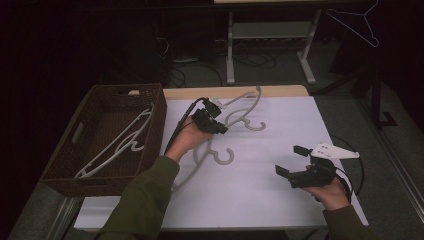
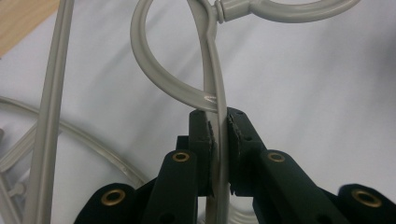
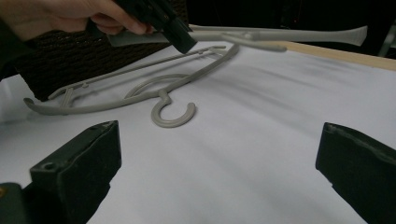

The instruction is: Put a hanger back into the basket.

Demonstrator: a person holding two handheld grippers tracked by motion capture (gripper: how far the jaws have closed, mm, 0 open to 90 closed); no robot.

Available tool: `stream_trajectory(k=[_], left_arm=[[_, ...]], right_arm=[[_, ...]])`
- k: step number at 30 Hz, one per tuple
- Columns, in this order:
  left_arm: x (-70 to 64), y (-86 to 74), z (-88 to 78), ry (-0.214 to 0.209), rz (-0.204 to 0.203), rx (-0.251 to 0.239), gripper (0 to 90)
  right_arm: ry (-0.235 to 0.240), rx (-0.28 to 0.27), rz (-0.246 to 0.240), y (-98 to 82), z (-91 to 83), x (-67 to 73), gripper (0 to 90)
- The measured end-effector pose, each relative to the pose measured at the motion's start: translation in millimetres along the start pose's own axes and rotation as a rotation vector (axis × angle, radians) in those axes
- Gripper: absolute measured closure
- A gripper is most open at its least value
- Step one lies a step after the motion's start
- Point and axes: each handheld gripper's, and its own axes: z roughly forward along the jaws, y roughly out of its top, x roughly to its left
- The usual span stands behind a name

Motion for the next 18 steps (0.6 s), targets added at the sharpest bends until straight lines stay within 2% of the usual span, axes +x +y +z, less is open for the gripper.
stream_trajectory(k=[2,6,10,18], left_arm=[[-0.9,1.2,-7.7,-0.003,0.010,0.003,82.0],[-5.1,2.8,-21.2,-0.010,0.000,0.000,82.0],[-9.9,3.3,-33.7,-0.020,-0.006,-0.016,82.1],[-11.2,1.7,-61.3,-0.048,-0.003,-0.047,82.0]], right_arm=[[0.000,0.000,-0.001,0.0,0.1,0.1,0.0],[-0.001,0.001,-0.002,-0.2,0.3,0.1,0.0],[-0.002,0.003,-0.003,-0.2,0.5,0.2,0.0],[-0.004,0.008,-0.003,-0.6,1.2,0.5,0.0]])
